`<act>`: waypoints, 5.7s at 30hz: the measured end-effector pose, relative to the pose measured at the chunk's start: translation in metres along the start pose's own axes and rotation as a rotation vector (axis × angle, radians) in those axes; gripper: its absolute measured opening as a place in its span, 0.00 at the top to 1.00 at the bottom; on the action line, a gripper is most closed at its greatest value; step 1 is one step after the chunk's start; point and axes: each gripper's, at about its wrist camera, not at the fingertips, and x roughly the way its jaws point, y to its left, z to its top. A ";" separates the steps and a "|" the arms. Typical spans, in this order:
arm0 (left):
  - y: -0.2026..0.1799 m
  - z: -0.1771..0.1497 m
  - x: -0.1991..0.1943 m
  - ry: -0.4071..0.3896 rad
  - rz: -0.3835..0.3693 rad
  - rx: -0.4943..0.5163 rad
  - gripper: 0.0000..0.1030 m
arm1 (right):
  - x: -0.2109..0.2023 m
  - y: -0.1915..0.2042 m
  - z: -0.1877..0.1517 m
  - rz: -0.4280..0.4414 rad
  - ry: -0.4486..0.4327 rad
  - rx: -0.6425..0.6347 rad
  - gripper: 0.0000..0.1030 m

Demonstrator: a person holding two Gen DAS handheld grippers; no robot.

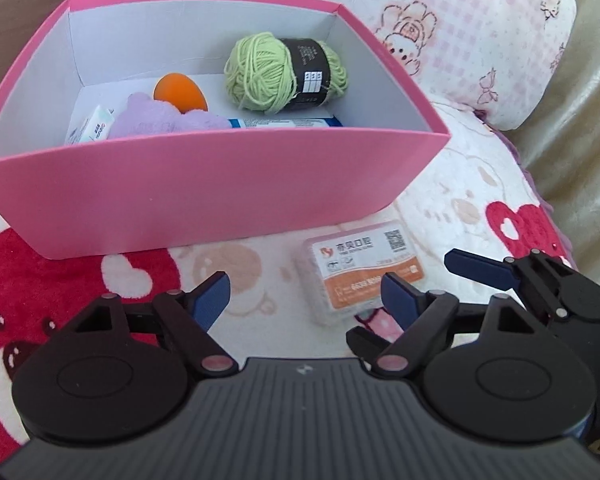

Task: Organize objects
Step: 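Lower the open left tool toward the clear dental-floss box, then close the left tool fingers on the dental-floss box, then lift the dental-floss box with the left tool toward the pink box, then lower the dental-floss box into the pink box beside the sponge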

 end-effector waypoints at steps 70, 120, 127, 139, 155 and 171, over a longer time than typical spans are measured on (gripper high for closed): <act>-0.019 -0.029 -0.027 0.177 -0.159 -0.066 0.59 | -0.030 0.017 -0.025 0.055 0.135 0.087 0.08; -0.007 0.016 -0.173 0.036 -0.165 -0.012 0.57 | -0.104 0.067 0.061 0.167 0.082 -0.026 0.08; -0.002 0.036 -0.173 0.011 -0.163 -0.019 0.56 | -0.100 0.070 0.084 0.148 0.073 -0.079 0.08; 0.019 0.095 -0.148 0.010 -0.162 -0.096 0.56 | -0.067 0.064 0.143 0.116 0.086 -0.157 0.08; 0.077 0.156 -0.048 0.188 -0.062 -0.203 0.56 | 0.058 0.036 0.172 0.208 0.233 0.025 0.08; 0.121 0.158 0.008 0.253 0.046 -0.247 0.59 | 0.135 0.038 0.161 0.314 0.298 0.091 0.09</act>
